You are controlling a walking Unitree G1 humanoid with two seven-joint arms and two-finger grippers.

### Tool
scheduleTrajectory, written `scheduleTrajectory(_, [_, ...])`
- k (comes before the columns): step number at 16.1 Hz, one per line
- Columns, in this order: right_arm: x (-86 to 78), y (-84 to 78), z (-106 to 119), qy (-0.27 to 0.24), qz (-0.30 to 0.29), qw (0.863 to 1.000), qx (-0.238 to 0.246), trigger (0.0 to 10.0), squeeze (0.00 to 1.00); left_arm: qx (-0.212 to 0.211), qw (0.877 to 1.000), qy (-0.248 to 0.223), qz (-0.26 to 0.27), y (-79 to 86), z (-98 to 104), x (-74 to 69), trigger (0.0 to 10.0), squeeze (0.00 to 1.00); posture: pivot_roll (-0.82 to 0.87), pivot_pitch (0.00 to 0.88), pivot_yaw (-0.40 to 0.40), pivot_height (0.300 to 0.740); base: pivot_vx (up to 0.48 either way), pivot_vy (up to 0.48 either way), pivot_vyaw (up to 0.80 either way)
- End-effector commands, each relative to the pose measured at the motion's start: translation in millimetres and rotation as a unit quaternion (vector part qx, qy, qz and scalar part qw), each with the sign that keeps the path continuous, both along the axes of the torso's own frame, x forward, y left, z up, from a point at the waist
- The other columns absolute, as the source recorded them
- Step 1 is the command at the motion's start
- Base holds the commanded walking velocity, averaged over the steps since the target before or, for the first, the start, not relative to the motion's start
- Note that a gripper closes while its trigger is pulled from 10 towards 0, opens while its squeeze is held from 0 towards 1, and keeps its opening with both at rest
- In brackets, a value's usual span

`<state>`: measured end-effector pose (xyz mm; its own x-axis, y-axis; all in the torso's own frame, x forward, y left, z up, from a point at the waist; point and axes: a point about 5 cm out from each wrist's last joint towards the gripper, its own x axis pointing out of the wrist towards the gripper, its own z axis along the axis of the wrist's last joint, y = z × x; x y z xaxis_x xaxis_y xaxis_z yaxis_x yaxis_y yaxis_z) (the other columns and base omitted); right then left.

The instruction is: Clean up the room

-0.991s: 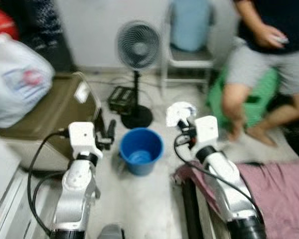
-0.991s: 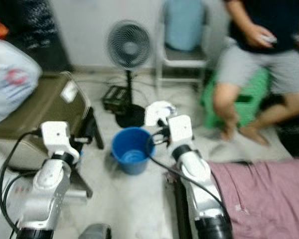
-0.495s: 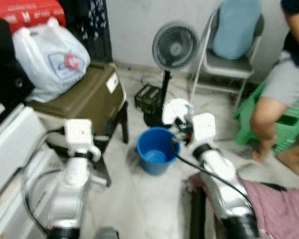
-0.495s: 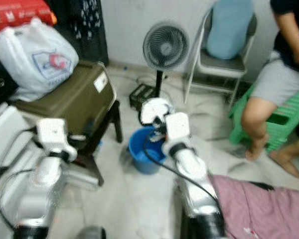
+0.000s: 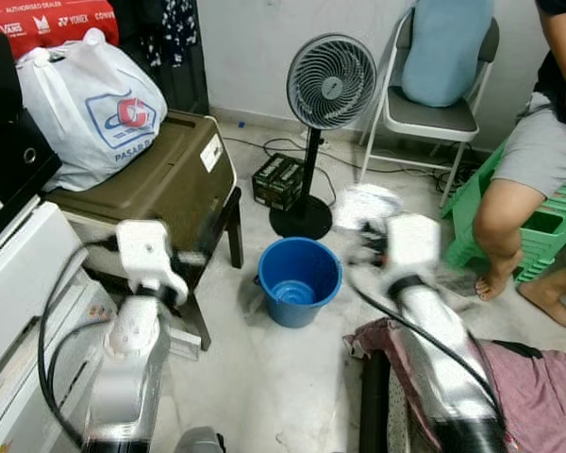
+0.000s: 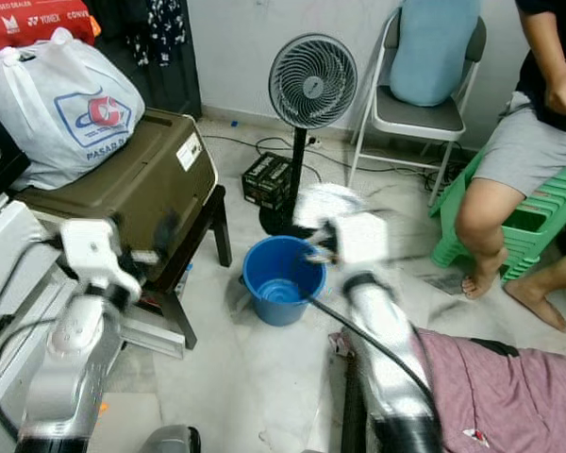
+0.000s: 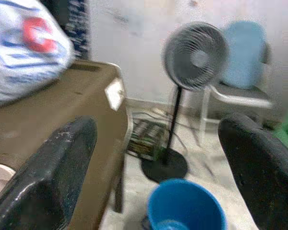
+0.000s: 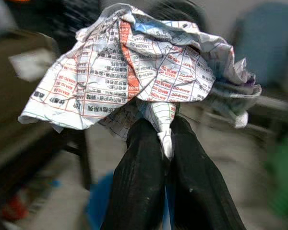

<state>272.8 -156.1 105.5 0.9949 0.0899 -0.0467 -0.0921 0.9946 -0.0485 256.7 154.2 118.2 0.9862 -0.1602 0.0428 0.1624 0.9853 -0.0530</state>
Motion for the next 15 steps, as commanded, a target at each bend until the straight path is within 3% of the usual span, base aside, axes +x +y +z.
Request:
scheduleTrajectory(1, [-3.0,-7.2,3,-0.003,-0.021,1.0,-0.002,10.0,0.0,0.006,1.0,-0.008,-0.022,-4.1,5,-2.5,10.0,0.0,-0.03,0.064,-0.066,0.74,0.0,0.0,0.0])
scheduleTrajectory(5, [-5.1,-10.7,4,-0.008,-0.041,0.999,-0.004,10.0,0.0,0.013,0.998,-0.015,-0.054,-12.9,2,-2.7,10.0,0.0,-0.06,0.04,-0.052,0.74,0.0,0.0,0.0])
scheduleTrajectory(9, [-22.8,-24.8,4,-0.003,-0.088,0.996,-0.016,10.0,0.0,0.006,0.989,-0.033,-0.145,-39.4,6,5.0,10.0,0.0,-0.15,0.031,-0.013,0.74,0.0,0.0,0.0])
scheduleTrajectory(13, [-32.9,-21.6,-1,0.009,-0.087,0.996,-0.011,10.0,0.0,0.007,0.987,-0.034,-0.159,-45.1,4,4.9,10.0,0.0,-0.15,0.036,0.002,0.74,0.0,0.0,0.0])
scheduleTrajectory(15, [-29.8,-21.7,-1,0.014,-0.086,0.996,-0.005,10.0,0.0,-0.005,0.988,-0.028,-0.153,-44.6,2,1.9,10.0,0.0,-0.13,0.034,-0.004,0.74,0.0,0.0,-0.8])
